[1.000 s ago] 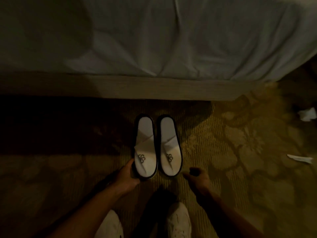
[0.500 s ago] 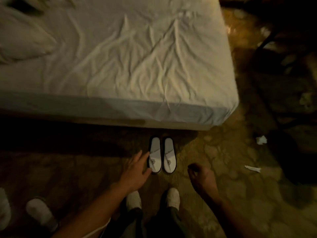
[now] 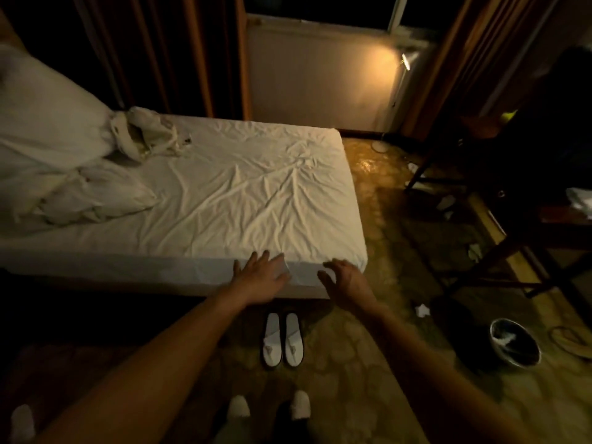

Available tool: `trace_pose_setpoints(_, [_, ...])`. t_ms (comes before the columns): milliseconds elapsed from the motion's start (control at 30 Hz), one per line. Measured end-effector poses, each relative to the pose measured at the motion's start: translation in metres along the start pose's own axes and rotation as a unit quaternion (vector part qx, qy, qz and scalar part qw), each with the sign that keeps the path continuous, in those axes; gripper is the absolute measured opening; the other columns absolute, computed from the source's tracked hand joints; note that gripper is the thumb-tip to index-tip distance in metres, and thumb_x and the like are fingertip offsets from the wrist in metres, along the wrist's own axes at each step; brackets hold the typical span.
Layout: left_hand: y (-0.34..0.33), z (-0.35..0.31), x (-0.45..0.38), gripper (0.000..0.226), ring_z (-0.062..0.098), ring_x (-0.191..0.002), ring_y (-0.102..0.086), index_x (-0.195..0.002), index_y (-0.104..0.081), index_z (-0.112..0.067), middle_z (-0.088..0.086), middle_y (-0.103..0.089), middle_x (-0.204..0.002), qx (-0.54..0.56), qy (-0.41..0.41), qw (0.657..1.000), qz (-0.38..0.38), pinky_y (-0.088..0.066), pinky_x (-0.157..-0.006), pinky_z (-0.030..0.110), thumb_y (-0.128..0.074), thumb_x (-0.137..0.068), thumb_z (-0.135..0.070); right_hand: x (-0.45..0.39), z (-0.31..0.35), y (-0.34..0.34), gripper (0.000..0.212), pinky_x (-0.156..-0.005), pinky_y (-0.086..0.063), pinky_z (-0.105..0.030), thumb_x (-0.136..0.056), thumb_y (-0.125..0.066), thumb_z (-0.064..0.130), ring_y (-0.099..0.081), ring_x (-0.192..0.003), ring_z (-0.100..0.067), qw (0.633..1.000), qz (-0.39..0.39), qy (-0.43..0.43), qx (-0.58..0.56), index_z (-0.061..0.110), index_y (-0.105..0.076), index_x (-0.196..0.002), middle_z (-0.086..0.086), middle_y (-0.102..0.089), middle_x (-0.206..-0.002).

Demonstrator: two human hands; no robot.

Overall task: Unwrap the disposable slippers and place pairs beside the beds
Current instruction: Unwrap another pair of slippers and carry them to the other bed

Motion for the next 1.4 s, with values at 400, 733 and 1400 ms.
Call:
trace_pose_setpoints(400, [0.040, -0.013, 0.020, 0.069, 0.028, -0.159, 0.002, -0.162, -0.007, -0.037, 0.002, 0.000, -0.173, -0.021, 0.016, 1.000, -0.017, 0.003, -0.123, 0.059, -0.024, -0.101, -0.064, -0.004, 0.019, 0.020, 0.046, -0.097, -0.052, -0.042, -0.103, -0.050, 0.046, -0.060, -0.125, -0.032, 1.000, 0.002, 0.014, 0.011, 0.015, -0.063, -0.135, -0.010, -0.066, -0.136])
trace_pose_setpoints(733, [0.044, -0.015, 0.008, 0.067, 0.029, -0.159, 0.001, -0.162, -0.010, -0.035, 0.004, -0.002, -0.173, 0.003, 0.012, 1.000, -0.027, 0.002, -0.123, 0.059, -0.024, -0.102, -0.061, -0.012, 0.025, 0.023, 0.049, -0.100, -0.053, -0.044, -0.103, -0.047, 0.049, -0.059, -0.126, -0.031, 1.000, 0.027, -0.003, 0.008, 0.017, -0.060, -0.138, -0.010, -0.065, -0.139])
trace_pose_setpoints(1400, [0.211, -0.036, -0.043, 0.071, 0.029, -0.158, -0.009, -0.158, -0.018, -0.047, -0.004, -0.008, -0.173, 0.017, -0.003, 0.989, -0.147, -0.004, -0.125, 0.056, -0.023, -0.093, -0.076, -0.121, 0.092, 0.174, 0.048, -0.117, -0.033, -0.037, -0.105, -0.047, 0.045, -0.042, -0.147, -0.031, 0.988, -0.123, 0.064, 0.062, 0.021, -0.055, -0.146, -0.009, -0.051, -0.156])
Point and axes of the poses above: each hand's wrist, its own x-axis away from the middle knuckle, its own y-axis out of the back of the hand, z = x × y, the point moved 3 cm from there along -x, towards the middle knuckle
